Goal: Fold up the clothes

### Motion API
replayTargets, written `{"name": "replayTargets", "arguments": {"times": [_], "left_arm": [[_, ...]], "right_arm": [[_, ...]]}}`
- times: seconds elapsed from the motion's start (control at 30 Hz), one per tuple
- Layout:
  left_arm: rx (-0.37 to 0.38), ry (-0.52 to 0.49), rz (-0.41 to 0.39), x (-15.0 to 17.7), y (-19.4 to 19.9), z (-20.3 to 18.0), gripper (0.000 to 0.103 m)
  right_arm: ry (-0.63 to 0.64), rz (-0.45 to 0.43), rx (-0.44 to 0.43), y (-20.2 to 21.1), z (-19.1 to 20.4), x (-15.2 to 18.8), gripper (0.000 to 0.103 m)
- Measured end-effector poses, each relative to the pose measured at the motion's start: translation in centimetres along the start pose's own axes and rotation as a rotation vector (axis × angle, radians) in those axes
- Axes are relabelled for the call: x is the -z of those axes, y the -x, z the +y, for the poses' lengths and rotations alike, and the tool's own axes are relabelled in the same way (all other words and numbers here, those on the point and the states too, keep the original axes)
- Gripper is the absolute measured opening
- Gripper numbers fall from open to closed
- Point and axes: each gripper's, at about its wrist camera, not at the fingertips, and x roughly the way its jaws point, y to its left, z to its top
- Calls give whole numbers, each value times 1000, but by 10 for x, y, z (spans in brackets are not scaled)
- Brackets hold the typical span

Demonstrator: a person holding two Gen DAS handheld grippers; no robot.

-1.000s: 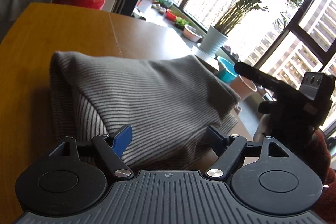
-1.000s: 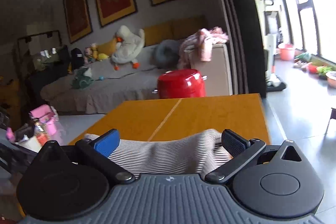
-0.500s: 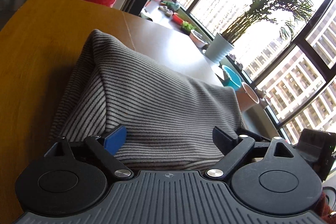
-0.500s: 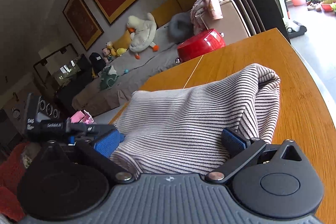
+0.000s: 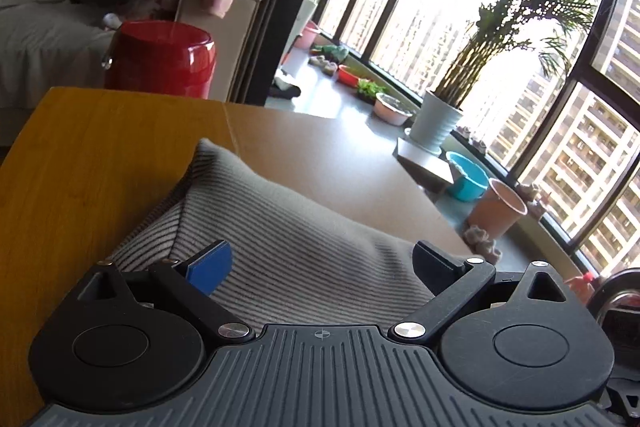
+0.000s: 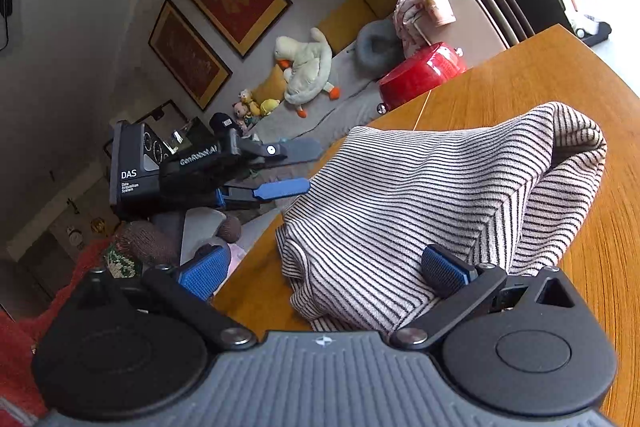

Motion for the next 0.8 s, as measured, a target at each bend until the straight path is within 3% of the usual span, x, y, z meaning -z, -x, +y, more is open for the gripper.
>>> {"name": "replayTargets", "arguments": {"times": [0.13,0.3,0.5,0.8], "left_arm": [[17,2,-11,-25,-27,4,101],[-107,52,154,-32,-94,36,103],[-145,-120,122,-19,-89,18,103],[-145,-105,130,-22,-82,19,103]], "right_arm": [[-13,-3,-7,0,-2,-1,103],[-2,-7,6,0,1,0,103],[5,5,2,-2,3,0,103],[82,50,40,-11,14,-3,103]]}}
